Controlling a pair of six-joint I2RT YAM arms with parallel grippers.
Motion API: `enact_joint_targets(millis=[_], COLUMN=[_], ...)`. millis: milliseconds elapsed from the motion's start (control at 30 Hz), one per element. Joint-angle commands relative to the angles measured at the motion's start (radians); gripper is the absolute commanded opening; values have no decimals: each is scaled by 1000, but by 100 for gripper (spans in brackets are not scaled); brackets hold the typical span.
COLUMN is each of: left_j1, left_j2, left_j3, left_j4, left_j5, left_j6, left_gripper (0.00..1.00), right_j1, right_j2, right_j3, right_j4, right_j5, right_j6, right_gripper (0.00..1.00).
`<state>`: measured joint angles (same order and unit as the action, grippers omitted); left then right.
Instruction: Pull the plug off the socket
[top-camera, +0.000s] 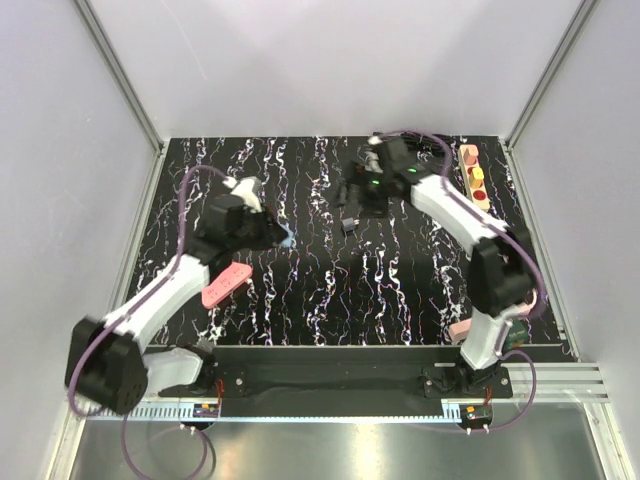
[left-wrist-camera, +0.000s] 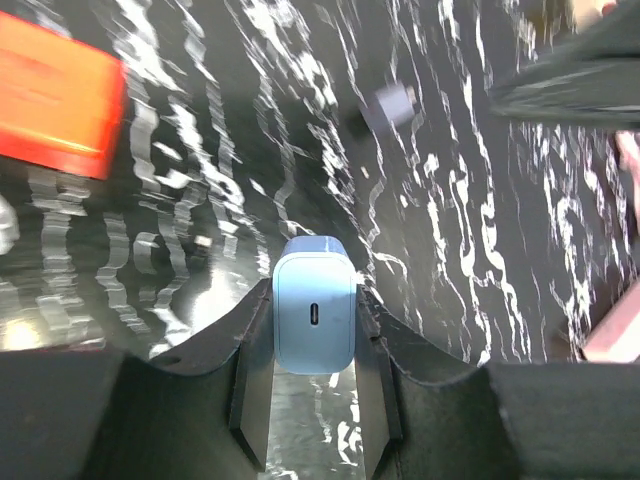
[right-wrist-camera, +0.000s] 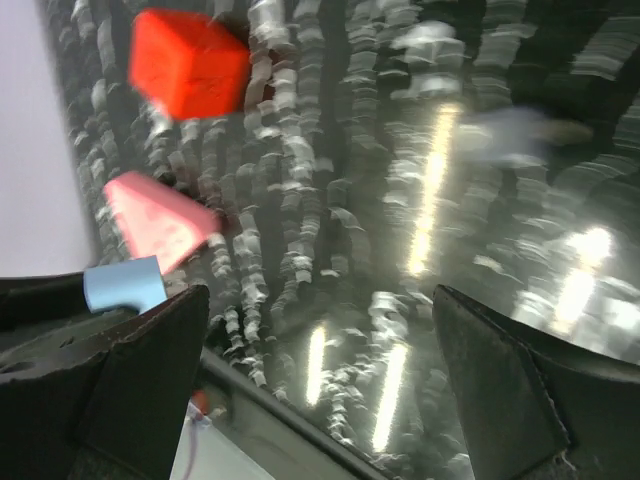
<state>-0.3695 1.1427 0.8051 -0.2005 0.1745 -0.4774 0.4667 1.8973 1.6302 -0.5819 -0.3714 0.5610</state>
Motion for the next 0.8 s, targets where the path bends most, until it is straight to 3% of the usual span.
enact_joint_targets(millis=[0, 67, 200, 433, 533, 600, 767], left_j1=[-55, -103, -196, -232, -233, -233, -233], left_j2=[129, 248, 447, 638, 676, 698, 693], left_j3=[54, 101, 190, 287, 296, 307, 325], left_j4=[165, 231, 277, 319, 337, 335, 300], left_j5=[88, 138, 94, 97, 138, 160, 190], left_j6=[-47, -76, -96, -150, -161, -146, -106], left_gripper=[0, 0, 0, 6, 26, 46, 64], right_j1=[-60, -71, -120, -229, -235, -241, -319], right_j2=[-213, -323, -460, -704, -786, -825, -872], right_j3=[-200, -288, -452, -607, -628, -647, -684], right_j4=[-18, -32, -149, -233, -291, -327, -355], right_j5=[173, 236, 429, 450, 596, 734, 766], right_j6=[-73, -72, -26, 17, 91, 138, 169], right_gripper=[100, 100, 100, 99, 100, 100, 100])
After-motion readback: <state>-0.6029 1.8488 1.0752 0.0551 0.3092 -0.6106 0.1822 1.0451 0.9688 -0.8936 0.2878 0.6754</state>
